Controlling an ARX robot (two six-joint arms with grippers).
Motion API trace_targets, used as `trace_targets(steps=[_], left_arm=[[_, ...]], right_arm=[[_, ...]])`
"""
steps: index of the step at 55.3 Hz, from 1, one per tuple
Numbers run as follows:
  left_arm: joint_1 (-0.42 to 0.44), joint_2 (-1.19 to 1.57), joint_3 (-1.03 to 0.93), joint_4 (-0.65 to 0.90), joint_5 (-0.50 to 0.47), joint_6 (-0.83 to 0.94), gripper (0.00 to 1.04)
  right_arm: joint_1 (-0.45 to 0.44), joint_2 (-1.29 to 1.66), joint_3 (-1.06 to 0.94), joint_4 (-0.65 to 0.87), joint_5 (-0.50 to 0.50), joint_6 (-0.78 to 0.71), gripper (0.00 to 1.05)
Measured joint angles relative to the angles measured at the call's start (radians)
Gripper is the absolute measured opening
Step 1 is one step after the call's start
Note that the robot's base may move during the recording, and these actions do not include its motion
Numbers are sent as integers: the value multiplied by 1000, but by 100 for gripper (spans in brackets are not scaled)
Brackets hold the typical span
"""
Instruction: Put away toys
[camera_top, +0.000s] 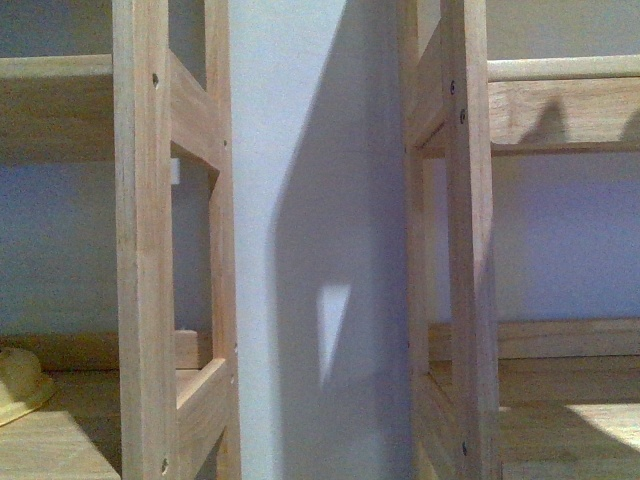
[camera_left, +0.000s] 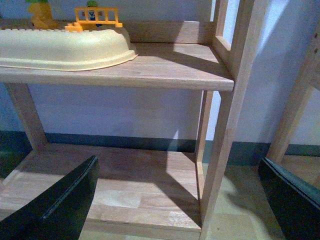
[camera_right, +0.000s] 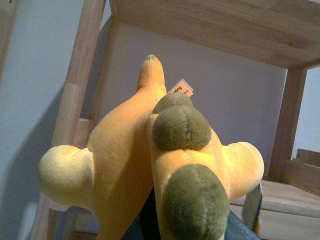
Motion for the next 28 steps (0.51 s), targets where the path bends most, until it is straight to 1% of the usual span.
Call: trace_targets(steps=[4,6,9,14,28], left_arm=[[0,0,0,0,0,0,98],[0,0,0,0,0,0,98],[0,0,0,0,0,0,98],[0,0,0,0,0,0,98],[0,0,0,0,0,0,98]], right_arm=[[-165,34,48,-2,-147,130,6],[-234,56,71,10,-202,183,6],[-282,92,100,41,-230,234,6],[-297,158,153,80,-248,286,6],[-272,375,294,131,-270,367,6]])
